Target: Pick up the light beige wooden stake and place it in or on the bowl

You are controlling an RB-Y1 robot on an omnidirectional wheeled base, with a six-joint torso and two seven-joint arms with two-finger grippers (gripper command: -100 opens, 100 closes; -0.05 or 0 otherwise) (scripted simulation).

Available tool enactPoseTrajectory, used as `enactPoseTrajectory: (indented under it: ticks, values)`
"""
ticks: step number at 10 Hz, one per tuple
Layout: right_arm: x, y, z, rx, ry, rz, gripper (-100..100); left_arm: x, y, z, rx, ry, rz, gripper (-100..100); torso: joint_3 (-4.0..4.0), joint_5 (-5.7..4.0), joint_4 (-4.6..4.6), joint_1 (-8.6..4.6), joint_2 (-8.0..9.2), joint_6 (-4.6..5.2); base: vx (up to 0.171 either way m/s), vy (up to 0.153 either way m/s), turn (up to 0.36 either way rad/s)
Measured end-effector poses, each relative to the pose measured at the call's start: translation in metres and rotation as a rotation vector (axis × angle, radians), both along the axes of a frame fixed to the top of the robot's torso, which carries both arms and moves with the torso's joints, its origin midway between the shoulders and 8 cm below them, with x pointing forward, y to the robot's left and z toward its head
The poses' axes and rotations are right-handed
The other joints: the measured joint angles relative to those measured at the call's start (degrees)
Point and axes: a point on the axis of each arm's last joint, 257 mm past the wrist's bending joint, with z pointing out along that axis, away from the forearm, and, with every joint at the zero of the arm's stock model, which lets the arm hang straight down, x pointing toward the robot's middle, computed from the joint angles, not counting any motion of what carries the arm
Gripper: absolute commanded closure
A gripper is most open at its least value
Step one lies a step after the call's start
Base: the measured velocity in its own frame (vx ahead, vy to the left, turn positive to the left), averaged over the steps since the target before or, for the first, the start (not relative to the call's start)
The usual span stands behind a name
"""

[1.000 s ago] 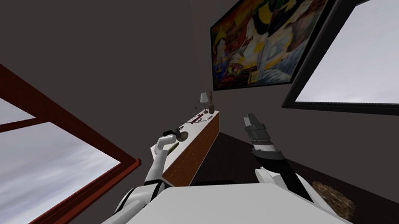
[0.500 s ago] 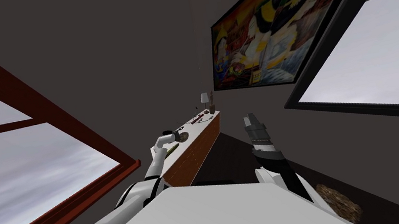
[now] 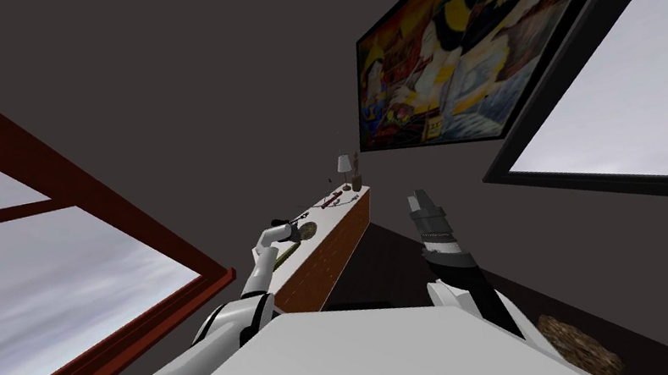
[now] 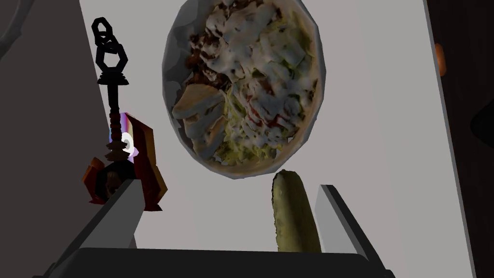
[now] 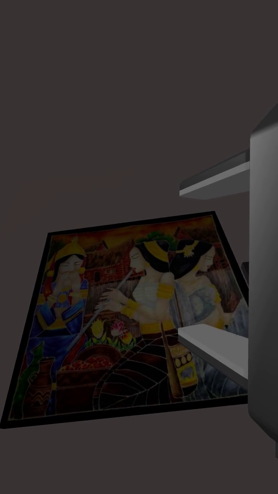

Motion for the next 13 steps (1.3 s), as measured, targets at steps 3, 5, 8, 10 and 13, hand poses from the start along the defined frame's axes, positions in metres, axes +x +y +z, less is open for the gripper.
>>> enactPoseTrajectory:
  ticks: [3, 5, 8, 10, 13]
  values:
    - [0.0, 0.0, 0.0, 0.0, 0.0, 0.0, 0, -0.02, 0.012, -0.019, -0.041, 0.111, 0.044, -100, -0.03, 0.0, -0.01, 0.01, -0.06, -0.01, 0.052, 0.012, 0.035]
    - [0.0, 0.0, 0.0, 0.0, 0.0, 0.0, 0, -0.035, 0.02, -0.03, -0.067, 0.179, 0.07, -100, -0.02, -0.01, 0.0, 0.0, -0.05, -0.01, 0.055, 0.011, 0.044]
    - [0.0, 0.0, 0.0, 0.0, 0.0, 0.0, 0, -0.06, 0.026, -0.045, -0.1, 0.272, 0.103, -100, -0.01, 0.0, 0.0, -0.03, -0.01, 0.0, 0.05, 0.009, 0.048]
    - [0.0, 0.0, 0.0, 0.0, 0.0, 0.0, 0, -0.079, 0.033, -0.054, -0.128, 0.346, 0.137, -100, -0.05, 0.0, -0.01, 0.0, -0.1, -0.01, 0.075, 0.008, 0.069]
    - [0.0, 0.0, 0.0, 0.0, 0.0, 0.0, 0, -0.107, 0.039, -0.067, -0.164, 0.442, 0.177, -100, -0.04, 0.01, -0.02, 0.01, -0.06, -0.01, 0.076, 0.012, 0.083]
